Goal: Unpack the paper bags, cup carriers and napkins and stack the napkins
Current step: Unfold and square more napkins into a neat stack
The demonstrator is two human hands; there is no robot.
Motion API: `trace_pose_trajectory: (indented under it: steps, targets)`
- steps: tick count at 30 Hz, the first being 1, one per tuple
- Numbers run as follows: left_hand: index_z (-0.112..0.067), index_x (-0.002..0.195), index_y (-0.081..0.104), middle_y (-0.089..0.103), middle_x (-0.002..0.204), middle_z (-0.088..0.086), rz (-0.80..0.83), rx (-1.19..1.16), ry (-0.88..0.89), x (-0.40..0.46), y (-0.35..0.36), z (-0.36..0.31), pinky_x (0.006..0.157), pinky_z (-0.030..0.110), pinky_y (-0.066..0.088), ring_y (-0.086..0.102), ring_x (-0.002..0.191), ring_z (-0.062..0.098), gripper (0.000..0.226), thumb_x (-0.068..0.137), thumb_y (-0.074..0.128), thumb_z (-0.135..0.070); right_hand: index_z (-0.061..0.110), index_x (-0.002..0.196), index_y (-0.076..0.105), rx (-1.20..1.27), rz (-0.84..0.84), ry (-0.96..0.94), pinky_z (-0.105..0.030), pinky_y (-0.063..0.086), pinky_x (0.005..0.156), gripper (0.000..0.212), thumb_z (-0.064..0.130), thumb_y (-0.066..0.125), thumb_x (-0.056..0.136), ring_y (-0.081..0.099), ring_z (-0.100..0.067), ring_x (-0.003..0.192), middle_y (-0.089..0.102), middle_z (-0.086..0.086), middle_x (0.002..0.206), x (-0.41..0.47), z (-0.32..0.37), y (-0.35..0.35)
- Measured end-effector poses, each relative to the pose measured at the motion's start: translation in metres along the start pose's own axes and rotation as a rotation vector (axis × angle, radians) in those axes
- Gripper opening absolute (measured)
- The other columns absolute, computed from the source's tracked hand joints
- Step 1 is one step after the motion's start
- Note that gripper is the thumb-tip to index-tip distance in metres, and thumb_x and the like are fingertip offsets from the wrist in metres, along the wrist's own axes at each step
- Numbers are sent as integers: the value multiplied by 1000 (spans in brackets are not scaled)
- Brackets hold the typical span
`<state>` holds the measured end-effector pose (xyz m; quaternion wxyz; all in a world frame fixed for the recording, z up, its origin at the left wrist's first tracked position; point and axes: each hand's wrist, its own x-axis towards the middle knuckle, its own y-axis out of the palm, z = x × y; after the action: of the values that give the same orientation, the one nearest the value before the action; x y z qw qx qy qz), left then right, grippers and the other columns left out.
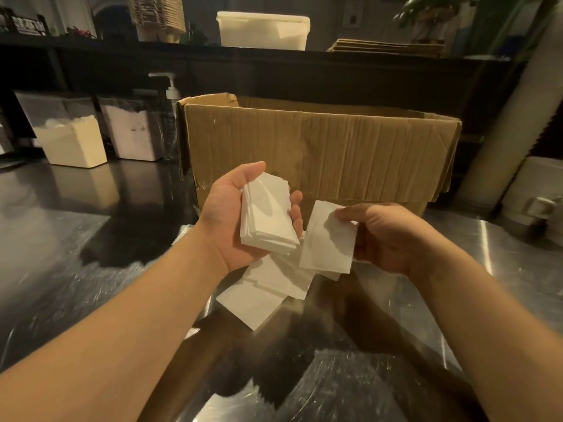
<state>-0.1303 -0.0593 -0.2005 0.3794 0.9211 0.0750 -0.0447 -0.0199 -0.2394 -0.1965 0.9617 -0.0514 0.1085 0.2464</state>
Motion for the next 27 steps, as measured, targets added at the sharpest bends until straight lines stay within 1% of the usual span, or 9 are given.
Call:
trace_pose_trajectory:
  steps: [2, 6, 8, 10, 13, 15, 17, 20, 27]
  targets:
    - [-17, 126, 57, 68, 99, 11, 12, -23, 14, -1, 0, -2, 73, 36, 57, 65, 76, 23, 48, 89, 61, -47, 4, 100, 68, -45, 82, 27, -43, 57, 75, 11, 9, 69, 91, 70, -34, 86, 73, -20, 101, -2, -3, 5]
    - [-19, 128, 55, 67, 100, 10, 60, -67, 50, -4, 0, -6, 70, 34, 59, 65, 76, 22, 48, 91, 58, -50, -2, 112, 67, -55, 325, 83, -36, 49, 60, 21, 9, 66, 94, 60, -23, 58, 65, -17, 75, -7, -5, 10]
    - [-19, 127, 55, 67, 101, 10, 68, -76, 59, -5, 0, -6, 70, 34, 59, 64, 77, 22, 47, 91, 58, -50, -3, 116, 67, -47, 370, 92, -33, 51, 55, 25, 11, 67, 94, 61, -22, 59, 69, -20, 82, -8, -8, 13]
    - [-19, 127, 55, 67, 101, 10, 68, -78, 56, -5, 0, -6, 69, 34, 60, 65, 77, 22, 47, 91, 58, -50, 3, 110, 70, -117, 282, 49, -30, 51, 52, 20, 13, 70, 93, 63, -21, 63, 75, -21, 96, -4, -14, 20]
    - [-19, 127, 55, 68, 99, 10, 71, -78, 42, -5, 0, -5, 69, 33, 59, 65, 76, 22, 48, 90, 58, -50, 20, 103, 71, -676, 35, -156, -24, 46, 54, 17, 32, 74, 91, 65, -12, 67, 74, -3, 88, 2, -25, 35]
    - [-19, 127, 55, 68, 98, 10, 65, -71, 43, -5, 0, -5, 67, 33, 60, 65, 75, 21, 49, 91, 57, -51, 27, 108, 67, -841, -18, -229, -25, 49, 59, 30, 46, 75, 87, 64, -11, 79, 68, 6, 97, 4, -29, 42]
    - [-18, 128, 55, 68, 98, 9, 61, -64, 46, -4, 0, -6, 66, 33, 60, 65, 75, 21, 49, 91, 56, -51, 29, 123, 63, -921, 12, -228, -32, 56, 79, 49, 56, 73, 83, 62, -16, 99, 62, 4, 116, 4, -30, 46]
    - [-19, 127, 55, 68, 99, 9, 58, -50, 48, -4, -1, -5, 68, 34, 60, 66, 75, 22, 49, 91, 56, -51, 30, 143, 52, -1133, 26, -211, -46, 44, 108, 70, 64, 69, 83, 42, -26, 132, 46, -1, 142, 1, -29, 46]
    - [-18, 129, 55, 68, 98, 10, 60, -36, 39, -2, -1, -3, 66, 34, 60, 66, 74, 22, 50, 90, 56, -51, 27, 124, 63, -917, 91, -146, -36, 58, 87, 50, 49, 78, 81, 65, -18, 97, 66, 4, 112, 1, -28, 47]
